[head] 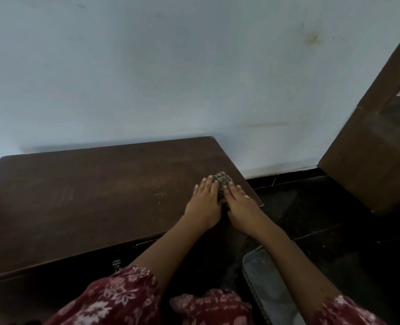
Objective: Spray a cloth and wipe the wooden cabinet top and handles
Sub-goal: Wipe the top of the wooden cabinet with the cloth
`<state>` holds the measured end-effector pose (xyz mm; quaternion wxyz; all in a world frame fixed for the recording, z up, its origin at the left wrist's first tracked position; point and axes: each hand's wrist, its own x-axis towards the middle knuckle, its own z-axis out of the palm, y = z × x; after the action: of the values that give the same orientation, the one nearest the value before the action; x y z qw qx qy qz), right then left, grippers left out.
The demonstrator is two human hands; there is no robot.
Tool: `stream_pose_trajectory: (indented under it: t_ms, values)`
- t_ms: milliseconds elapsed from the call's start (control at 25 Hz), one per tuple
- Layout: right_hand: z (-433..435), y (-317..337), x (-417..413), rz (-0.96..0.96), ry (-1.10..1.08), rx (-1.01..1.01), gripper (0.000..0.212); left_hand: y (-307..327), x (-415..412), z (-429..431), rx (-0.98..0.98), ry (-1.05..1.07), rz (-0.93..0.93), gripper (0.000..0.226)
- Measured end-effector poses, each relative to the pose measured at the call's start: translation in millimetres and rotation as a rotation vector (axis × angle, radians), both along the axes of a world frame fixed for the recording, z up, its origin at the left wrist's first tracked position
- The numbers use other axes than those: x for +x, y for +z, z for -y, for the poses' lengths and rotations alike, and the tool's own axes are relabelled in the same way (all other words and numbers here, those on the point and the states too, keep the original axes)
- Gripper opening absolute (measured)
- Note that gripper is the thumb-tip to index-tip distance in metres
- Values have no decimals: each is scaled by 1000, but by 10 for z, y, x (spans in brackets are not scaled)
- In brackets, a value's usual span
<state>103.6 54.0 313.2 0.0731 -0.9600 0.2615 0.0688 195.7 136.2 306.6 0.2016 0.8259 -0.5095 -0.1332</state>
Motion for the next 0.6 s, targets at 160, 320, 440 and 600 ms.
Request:
stream_pose_trajectory:
  t_ms: [160,320,440,600]
  values:
    - [-131,-27,-51,29,-117,-42,62,-74,1,-30,7,-75,8,60]
    - [-402,27,-72,35,-219,-21,63,-38,-9,-167,31,-153,48,60]
    - [-580,95,-162,62,-241,13,63,13,-52,-343,61,-207,53,66]
    - [-791,210,-221,91,-179,114,60,-5,-62,-689,19,-143,114,70]
